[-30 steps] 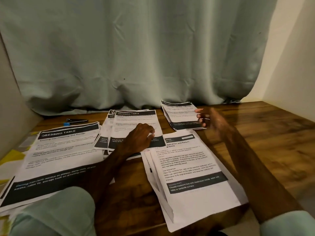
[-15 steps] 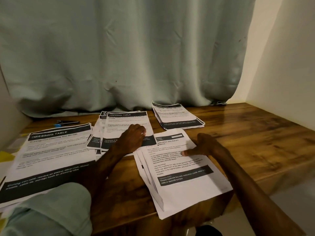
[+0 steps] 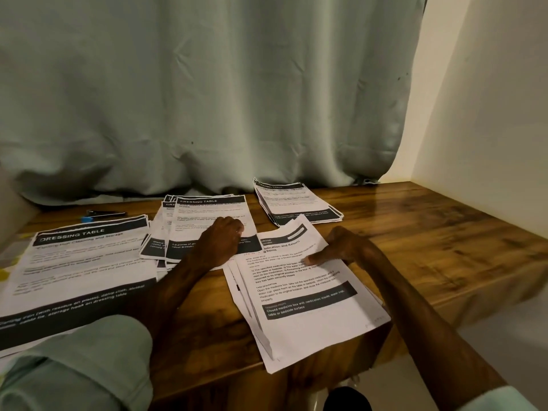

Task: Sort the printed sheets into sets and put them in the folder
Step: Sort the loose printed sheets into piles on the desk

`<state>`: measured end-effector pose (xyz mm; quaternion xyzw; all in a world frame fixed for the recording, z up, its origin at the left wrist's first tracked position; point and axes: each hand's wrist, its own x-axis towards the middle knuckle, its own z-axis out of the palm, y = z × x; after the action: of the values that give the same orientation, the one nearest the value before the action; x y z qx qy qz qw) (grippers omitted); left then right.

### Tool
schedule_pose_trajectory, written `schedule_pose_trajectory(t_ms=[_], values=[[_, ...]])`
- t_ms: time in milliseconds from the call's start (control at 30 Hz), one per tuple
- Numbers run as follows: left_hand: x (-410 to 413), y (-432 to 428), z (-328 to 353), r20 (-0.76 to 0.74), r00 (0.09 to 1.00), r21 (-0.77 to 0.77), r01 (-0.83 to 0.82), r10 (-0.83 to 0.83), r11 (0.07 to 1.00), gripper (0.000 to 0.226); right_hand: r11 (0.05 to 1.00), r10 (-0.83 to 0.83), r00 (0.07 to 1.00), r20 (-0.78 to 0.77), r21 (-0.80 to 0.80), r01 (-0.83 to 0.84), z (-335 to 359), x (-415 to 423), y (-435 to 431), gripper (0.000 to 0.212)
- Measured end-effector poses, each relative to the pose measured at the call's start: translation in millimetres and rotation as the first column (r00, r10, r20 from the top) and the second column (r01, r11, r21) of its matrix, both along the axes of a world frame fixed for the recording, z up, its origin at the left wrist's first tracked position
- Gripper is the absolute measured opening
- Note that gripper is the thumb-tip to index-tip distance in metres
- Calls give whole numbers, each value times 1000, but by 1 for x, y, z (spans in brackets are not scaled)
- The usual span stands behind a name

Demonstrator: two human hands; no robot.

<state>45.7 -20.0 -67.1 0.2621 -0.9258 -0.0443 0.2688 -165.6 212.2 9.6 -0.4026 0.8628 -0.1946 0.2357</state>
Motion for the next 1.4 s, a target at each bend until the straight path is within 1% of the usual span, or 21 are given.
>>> schedule_pose_trajectory(t_ms=[33,100,167,333,400,433,467,500,567,633,733,833,867,933,967,1033,1100,1200,1267,1333,1400], values=[[0,0,1,2,1000,-2,-2,2,1000,28,1000,23,998,-53,1,-23,-2,6,-2,83],[1,0,1,6,1000,2,-6,6,1000,28,994,107,976,-191,3,-109,-3,19,-5,76],[1,2,2,11,1000,7,-12,12,1000,29,987,159,950,-268,20,-160,-2,28,-6,73],[-1,3,1,4,1000,10,-24,24,1000,30,990,132,970,-203,71,-119,1,24,-16,92],[0,4,2,13,1000,3,-23,23,1000,31,992,113,982,-154,69,-104,4,21,-16,91],[0,4,2,12,1000,4,-21,21,1000,31,994,104,988,-118,45,-99,7,20,-14,85],[0,4,2,6,1000,8,-20,20,1000,30,996,84,996,-39,13,-83,9,17,-11,75],[1,4,2,0,1000,16,-19,19,1000,29,998,65,995,82,-9,-65,11,13,-9,66],[1,3,2,-6,1000,29,-17,18,999,27,999,38,938,346,-21,-33,10,2,-1,63],[0,3,2,-8,1000,27,-18,18,999,26,1000,18,868,497,-26,-6,4,-6,3,64],[-1,5,3,-24,1000,21,-20,21,1000,26,998,-19,785,619,-39,55,-3,-5,10,46],[-1,2,2,-36,999,34,-25,27,999,25,990,-23,723,690,-85,113,-12,-4,10,44],[0,2,1,-33,999,43,-27,28,999,25,986,-21,738,675,-110,128,-15,-6,7,52],[-2,1,1,-17,1000,37,-22,23,999,27,975,-35,807,589,-158,158,-19,-10,5,73],[-2,1,2,-4,1000,35,-26,26,999,28,970,-36,844,535,-184,158,-21,-13,3,76],[-3,2,2,25,999,24,-34,33,999,30,955,18,886,464,-270,122,-19,-15,6,57],[-3,0,1,37,999,12,-31,31,999,30,938,26,897,441,-321,130,-15,-20,15,38],[0,-2,1,43,999,10,-19,19,1000,29,905,-16,904,428,-377,195,-9,-33,36,33],[0,-2,2,42,999,19,-19,18,1000,27,862,-24,902,432,-447,238,-6,-40,52,23],[-1,3,3,46,999,2,-17,17,1000,25,789,-67,887,457,-520,328,-6,-44,69,18],[-4,13,8,82,996,6,-40,39,999,25,698,-42,863,504,-603,386,-11,-48,87,22]])
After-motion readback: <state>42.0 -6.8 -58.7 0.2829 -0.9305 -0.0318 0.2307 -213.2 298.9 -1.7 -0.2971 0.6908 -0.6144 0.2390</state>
